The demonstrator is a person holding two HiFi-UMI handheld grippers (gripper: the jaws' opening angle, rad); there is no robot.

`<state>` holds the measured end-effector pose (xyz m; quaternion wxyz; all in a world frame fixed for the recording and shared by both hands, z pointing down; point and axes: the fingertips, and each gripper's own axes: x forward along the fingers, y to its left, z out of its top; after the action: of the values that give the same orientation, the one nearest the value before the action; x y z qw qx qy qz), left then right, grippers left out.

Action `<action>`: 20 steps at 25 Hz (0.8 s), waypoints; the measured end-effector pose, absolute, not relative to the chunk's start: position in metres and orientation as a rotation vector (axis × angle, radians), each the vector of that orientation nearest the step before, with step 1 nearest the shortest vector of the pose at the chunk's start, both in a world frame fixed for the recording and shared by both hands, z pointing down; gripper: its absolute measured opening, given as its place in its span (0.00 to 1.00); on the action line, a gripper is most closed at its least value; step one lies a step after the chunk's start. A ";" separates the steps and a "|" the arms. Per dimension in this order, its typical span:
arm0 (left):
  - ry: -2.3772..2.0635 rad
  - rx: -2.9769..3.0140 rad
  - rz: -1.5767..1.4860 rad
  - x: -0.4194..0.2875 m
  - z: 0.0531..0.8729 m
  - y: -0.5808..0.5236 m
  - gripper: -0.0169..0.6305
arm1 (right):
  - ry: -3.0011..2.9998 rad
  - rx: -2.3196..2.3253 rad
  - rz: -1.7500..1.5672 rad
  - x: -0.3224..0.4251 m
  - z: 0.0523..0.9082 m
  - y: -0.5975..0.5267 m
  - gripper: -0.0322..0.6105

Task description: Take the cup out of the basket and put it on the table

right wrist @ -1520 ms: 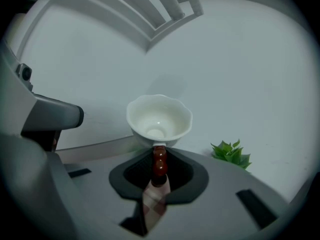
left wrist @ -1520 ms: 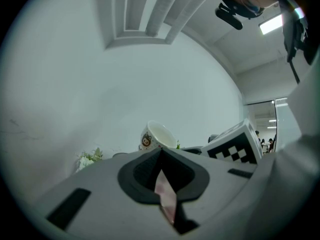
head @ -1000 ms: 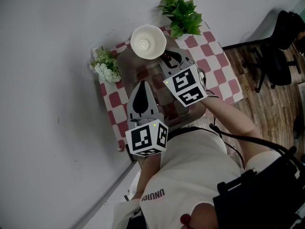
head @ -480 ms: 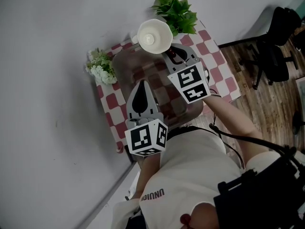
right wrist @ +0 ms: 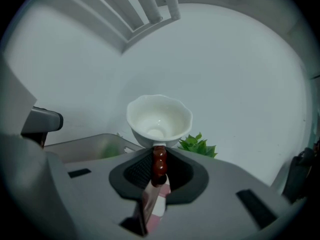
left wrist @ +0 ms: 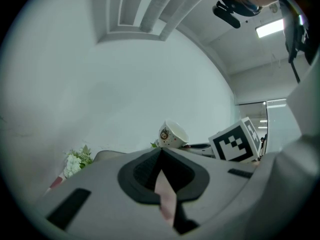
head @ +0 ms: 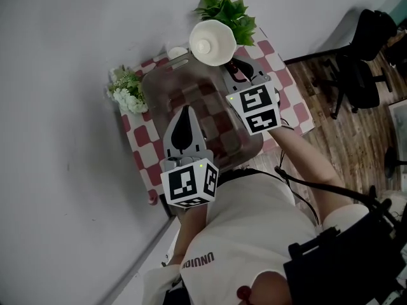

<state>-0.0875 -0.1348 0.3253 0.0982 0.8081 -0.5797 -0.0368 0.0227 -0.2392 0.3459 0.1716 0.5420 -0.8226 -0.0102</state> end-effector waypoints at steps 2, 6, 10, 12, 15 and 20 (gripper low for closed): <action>-1.714 2.396 -0.105 -0.086 0.325 -0.136 0.05 | -2.328 1.553 -0.031 0.029 0.344 -0.240 0.15; -1.711 2.397 -0.102 -0.085 0.325 -0.136 0.05 | -2.310 1.577 -0.023 0.039 0.344 -0.241 0.15; -1.703 2.405 -0.099 -0.081 0.325 -0.137 0.05 | -2.290 1.599 -0.022 0.049 0.344 -0.242 0.15; -1.702 2.409 -0.095 -0.081 0.325 -0.137 0.05 | -2.276 1.613 -0.025 0.054 0.345 -0.244 0.15; -1.698 2.414 -0.095 -0.078 0.325 -0.138 0.05 | -2.263 1.625 -0.030 0.062 0.346 -0.244 0.15; -1.691 2.417 -0.091 -0.075 0.326 -0.138 0.05 | -2.240 1.653 -0.007 0.074 0.350 -0.244 0.15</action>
<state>-0.0753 -0.1381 0.3262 0.0949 0.8152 -0.5705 -0.0307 0.0741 -0.2438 0.3504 0.1778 0.5844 -0.7918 -0.0023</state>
